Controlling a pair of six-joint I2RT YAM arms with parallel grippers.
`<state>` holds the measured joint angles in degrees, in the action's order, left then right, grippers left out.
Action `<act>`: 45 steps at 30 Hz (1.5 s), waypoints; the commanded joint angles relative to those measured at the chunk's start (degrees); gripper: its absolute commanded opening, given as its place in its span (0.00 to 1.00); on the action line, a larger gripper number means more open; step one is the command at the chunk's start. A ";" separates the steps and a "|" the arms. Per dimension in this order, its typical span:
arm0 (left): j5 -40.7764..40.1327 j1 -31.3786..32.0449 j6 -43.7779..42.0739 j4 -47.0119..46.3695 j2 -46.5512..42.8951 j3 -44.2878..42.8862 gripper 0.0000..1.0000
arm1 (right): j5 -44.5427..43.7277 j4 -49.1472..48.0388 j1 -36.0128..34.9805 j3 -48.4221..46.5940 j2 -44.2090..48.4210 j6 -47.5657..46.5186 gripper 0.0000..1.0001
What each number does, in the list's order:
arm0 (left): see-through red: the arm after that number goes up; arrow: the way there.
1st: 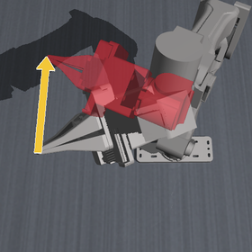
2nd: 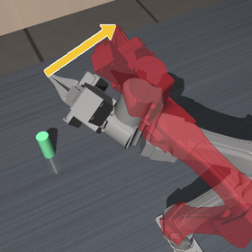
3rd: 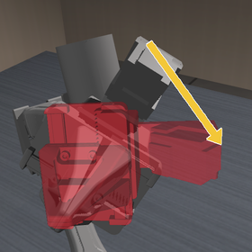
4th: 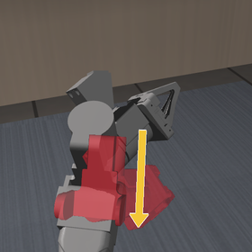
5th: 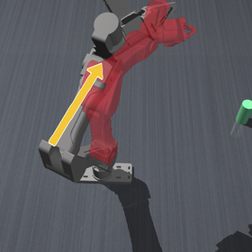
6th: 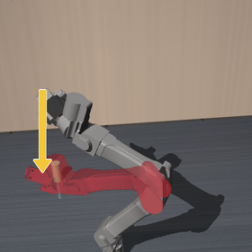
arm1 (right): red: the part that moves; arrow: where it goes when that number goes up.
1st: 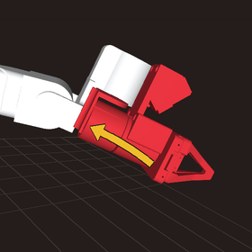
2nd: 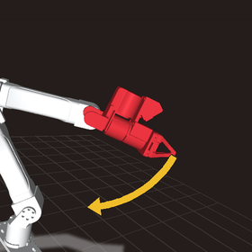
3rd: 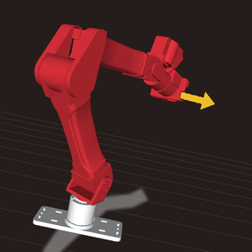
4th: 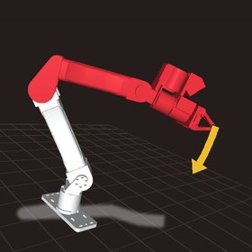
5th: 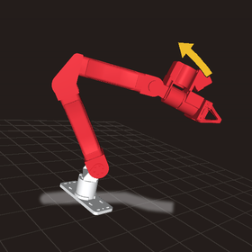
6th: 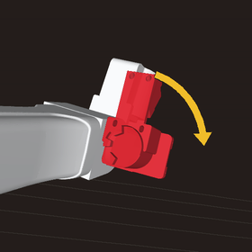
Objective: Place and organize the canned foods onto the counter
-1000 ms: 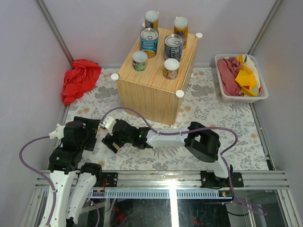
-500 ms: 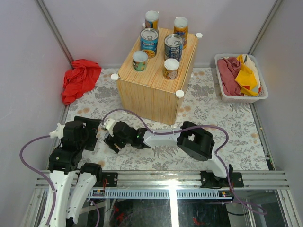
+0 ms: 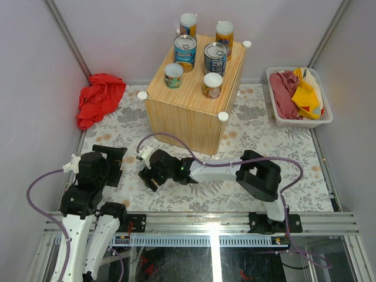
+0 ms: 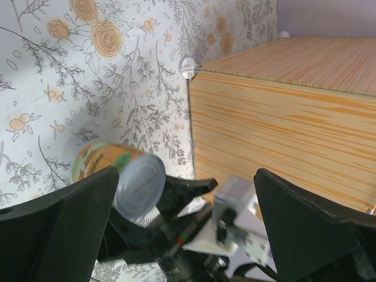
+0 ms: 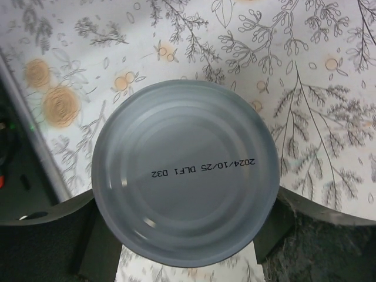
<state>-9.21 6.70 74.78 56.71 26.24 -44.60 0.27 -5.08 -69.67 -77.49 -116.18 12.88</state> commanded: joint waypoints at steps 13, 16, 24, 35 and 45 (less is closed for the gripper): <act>9.73 0.09 6.14 -27.26 -12.28 14.36 1.00 | 1.09 -0.17 1.54 1.77 29.36 9.42 0.04; 12.72 0.07 7.17 -33.87 -12.64 16.15 1.00 | 1.37 -0.23 3.12 2.03 33.72 11.82 0.04; 25.00 0.14 13.20 -64.02 -5.67 20.44 1.00 | 5.98 -3.95 8.96 2.69 41.37 21.18 0.04; 40.79 0.09 18.34 -90.83 5.79 17.60 1.00 | 12.41 -11.83 13.98 1.47 42.35 33.96 0.04; 46.51 0.07 14.59 -95.88 5.17 17.24 1.00 | 13.25 -14.64 16.55 -1.07 41.15 43.53 0.05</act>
<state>32.16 6.70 93.54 -36.62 32.25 -25.02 11.94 -8.80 -53.80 -73.36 -76.36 50.72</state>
